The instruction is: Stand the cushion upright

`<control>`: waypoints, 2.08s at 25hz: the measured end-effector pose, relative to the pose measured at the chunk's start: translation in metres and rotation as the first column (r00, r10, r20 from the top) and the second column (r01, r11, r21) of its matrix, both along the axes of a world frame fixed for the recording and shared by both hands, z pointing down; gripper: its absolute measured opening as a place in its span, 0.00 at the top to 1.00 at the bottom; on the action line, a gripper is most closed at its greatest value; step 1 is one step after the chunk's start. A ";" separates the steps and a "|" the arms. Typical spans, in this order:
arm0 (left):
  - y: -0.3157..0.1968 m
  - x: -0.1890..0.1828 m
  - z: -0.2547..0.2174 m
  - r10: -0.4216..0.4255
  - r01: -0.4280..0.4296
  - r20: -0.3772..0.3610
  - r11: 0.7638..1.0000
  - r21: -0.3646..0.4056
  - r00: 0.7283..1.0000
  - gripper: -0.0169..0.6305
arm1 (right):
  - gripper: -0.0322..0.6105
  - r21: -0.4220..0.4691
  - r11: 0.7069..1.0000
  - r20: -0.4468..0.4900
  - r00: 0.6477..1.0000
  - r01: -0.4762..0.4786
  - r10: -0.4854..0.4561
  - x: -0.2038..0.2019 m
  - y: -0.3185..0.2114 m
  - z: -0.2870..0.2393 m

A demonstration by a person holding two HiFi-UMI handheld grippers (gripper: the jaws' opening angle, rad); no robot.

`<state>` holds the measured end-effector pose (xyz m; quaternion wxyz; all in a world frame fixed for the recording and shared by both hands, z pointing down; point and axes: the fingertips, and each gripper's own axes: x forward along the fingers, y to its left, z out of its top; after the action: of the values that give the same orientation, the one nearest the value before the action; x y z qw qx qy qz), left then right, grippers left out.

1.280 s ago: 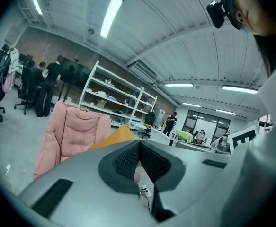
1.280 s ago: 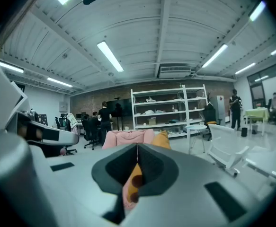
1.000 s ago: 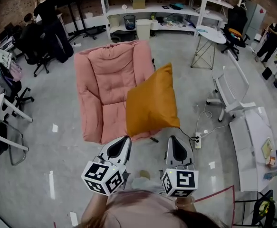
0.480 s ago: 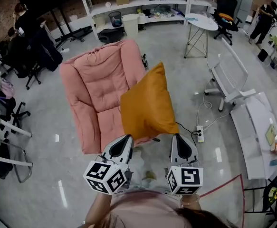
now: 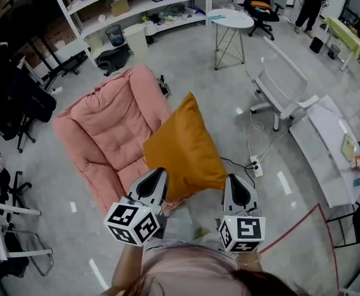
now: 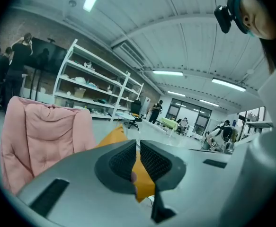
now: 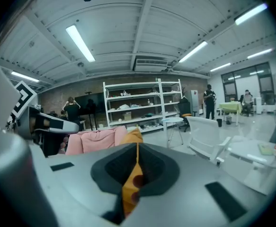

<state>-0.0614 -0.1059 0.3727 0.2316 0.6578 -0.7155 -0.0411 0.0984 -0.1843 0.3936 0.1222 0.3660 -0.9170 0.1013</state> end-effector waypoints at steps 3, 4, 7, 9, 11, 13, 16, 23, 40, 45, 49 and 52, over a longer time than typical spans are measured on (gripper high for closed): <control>-0.016 -0.014 0.002 0.037 -0.037 -0.002 0.999 -0.004 0.999 0.95 | 0.92 -0.015 0.999 -0.013 0.999 -0.038 0.038 -0.006 -0.008 0.005; -0.021 -0.018 0.003 0.048 -0.048 -0.003 0.999 -0.006 0.999 0.94 | 0.92 -0.019 0.999 -0.019 0.999 -0.049 0.049 -0.007 -0.011 0.006; -0.037 -0.029 0.007 0.081 -0.081 -0.001 0.997 -0.016 0.997 0.93 | 0.92 -0.035 0.995 -0.029 0.995 -0.093 0.092 -0.008 -0.019 0.012; -0.047 -0.034 0.010 0.108 -0.108 0.001 0.994 -0.025 0.994 0.91 | 0.92 -0.050 0.991 -0.033 0.992 -0.124 0.122 -0.007 -0.024 0.017; -0.057 -0.039 0.014 0.137 -0.137 0.002 0.990 -0.036 0.991 0.90 | 0.92 -0.071 0.986 -0.036 0.988 -0.153 0.151 -0.005 -0.027 0.022; -0.067 -0.043 0.017 0.162 -0.162 -0.001 0.986 -0.044 0.987 0.89 | 0.92 -0.093 0.978 -0.040 0.983 -0.185 0.182 -0.001 -0.031 0.027; -0.084 -0.051 0.022 0.192 -0.191 -0.001 0.980 -0.057 0.981 0.87 | 0.88 -0.124 0.965 -0.052 0.973 -0.230 0.225 0.003 -0.035 0.036; -0.122 -0.071 0.030 0.260 -0.258 0.006 0.962 -0.092 0.966 0.83 | 0.79 -0.185 0.925 -0.081 0.944 -0.331 0.321 0.008 -0.040 0.054; -0.209 -0.084 0.066 0.411 -0.387 0.066 0.892 -0.234 0.909 0.70 | 0.59 -0.337 0.846 -0.119 0.910 -0.413 0.396 0.023 -0.049 0.106; -0.229 -0.085 0.076 0.436 -0.402 0.082 0.876 -0.268 0.896 0.64 | 0.56 -0.361 0.831 -0.135 0.905 -0.424 0.403 0.028 -0.051 0.118; -0.244 -0.085 0.083 0.454 -0.413 0.089 0.864 -0.288 0.887 0.61 | 0.53 -0.397 0.813 -0.141 0.904 -0.425 0.404 0.030 -0.052 0.131; -0.257 -0.087 0.090 0.466 -0.419 0.091 0.852 -0.313 0.880 0.57 | 0.51 -0.429 0.798 -0.138 0.904 -0.424 0.405 0.030 -0.050 0.140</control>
<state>-0.1483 -0.3625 0.4622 0.2674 0.7660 -0.5591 0.1706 0.1289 -0.2340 0.5331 0.1962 0.5212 -0.7635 0.3270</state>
